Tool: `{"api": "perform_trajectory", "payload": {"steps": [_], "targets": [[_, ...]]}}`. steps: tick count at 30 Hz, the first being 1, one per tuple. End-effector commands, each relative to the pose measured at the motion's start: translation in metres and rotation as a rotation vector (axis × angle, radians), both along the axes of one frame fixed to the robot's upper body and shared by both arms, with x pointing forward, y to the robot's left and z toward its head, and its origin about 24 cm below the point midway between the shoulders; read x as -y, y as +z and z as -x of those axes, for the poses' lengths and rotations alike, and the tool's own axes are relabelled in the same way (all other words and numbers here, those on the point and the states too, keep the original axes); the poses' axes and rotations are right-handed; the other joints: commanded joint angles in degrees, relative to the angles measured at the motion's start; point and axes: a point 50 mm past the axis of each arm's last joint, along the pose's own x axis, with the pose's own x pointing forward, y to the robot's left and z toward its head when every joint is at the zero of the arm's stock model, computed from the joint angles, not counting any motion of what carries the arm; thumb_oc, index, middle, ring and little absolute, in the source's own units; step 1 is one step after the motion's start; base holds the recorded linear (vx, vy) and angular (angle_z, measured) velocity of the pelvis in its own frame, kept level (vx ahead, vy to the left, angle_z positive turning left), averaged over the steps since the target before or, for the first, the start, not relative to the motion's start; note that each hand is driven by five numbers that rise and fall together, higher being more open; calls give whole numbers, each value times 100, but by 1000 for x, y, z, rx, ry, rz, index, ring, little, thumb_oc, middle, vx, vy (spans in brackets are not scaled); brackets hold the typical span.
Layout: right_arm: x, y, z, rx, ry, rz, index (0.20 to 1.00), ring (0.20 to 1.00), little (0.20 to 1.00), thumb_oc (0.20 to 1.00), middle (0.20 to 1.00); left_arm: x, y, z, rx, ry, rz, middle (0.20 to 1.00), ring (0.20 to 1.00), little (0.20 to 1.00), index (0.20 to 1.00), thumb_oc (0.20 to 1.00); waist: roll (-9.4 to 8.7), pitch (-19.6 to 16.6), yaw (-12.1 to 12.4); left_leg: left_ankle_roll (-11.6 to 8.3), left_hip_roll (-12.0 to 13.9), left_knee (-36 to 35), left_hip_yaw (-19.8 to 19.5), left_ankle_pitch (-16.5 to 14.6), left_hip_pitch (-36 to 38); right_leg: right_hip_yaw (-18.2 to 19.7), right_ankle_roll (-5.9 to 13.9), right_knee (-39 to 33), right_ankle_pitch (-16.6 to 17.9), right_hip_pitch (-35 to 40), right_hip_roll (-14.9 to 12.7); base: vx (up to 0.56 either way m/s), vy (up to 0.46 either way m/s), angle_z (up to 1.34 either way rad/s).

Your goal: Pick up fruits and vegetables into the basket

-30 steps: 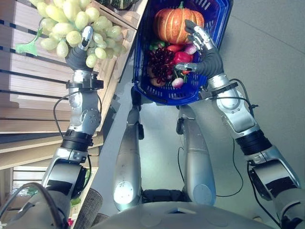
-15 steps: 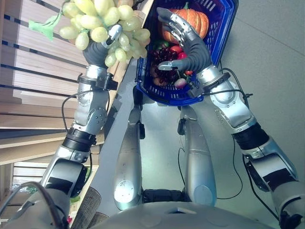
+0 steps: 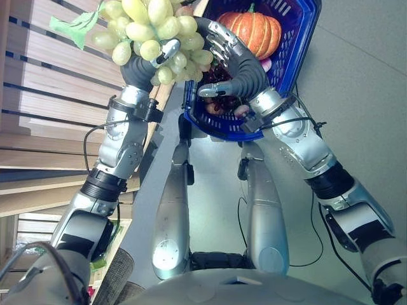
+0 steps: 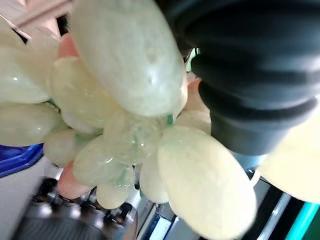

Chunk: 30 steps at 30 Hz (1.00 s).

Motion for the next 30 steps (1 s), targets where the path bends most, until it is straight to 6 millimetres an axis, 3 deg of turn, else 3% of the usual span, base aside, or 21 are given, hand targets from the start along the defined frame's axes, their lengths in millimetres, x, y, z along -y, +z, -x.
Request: {"api": "perform_trajectory", "payload": {"steps": [1, 10, 11, 12, 30], "targets": [[-24, 20, 26, 75, 183, -30, 1000, 1000, 1000, 1000, 1000, 12, 33, 27, 227, -92, -42, 200, 200, 200, 200, 200, -37, -206, -16, 355, -575, 66, 290, -355, 17, -394, 91, -198, -444, 544, 317, 0, 0, 0], [-30, 13, 24, 18, 167, 17, 1000, 1000, 1000, 1000, 1000, 20, 40, 38, 305, -177, -58, 200, 200, 200, 200, 200, -51, -206, 3, 365, -577, 44, 287, -341, 1, -401, 85, -211, -428, 524, 324, 0, -1, 0], [-30, 12, 23, 12, 162, 27, 391, 391, 391, 391, 391, 21, 41, 39, 312, -190, -61, 200, 200, 200, 200, 200, -53, -206, 5, 365, -574, 44, 291, -342, -2, -400, 83, -212, -430, 523, 321, 0, 0, 0], [-31, 11, 23, 8, 162, 33, 200, 200, 200, 200, 200, 22, 41, 40, 315, -199, -64, 200, 200, 200, 200, 200, -55, -206, 6, 368, -576, 40, 287, -341, 0, -397, 83, -215, -425, 521, 323, 0, 0, 0], [-36, 14, 27, 7, 186, 77, 200, 200, 200, 200, 200, 33, 48, 54, 389, -304, -96, 200, 200, 200, 200, 200, -104, -206, 22, 392, -601, -34, 251, -327, 47, -402, 94, -307, -369, 576, 334, 0, 0, 0]]}}
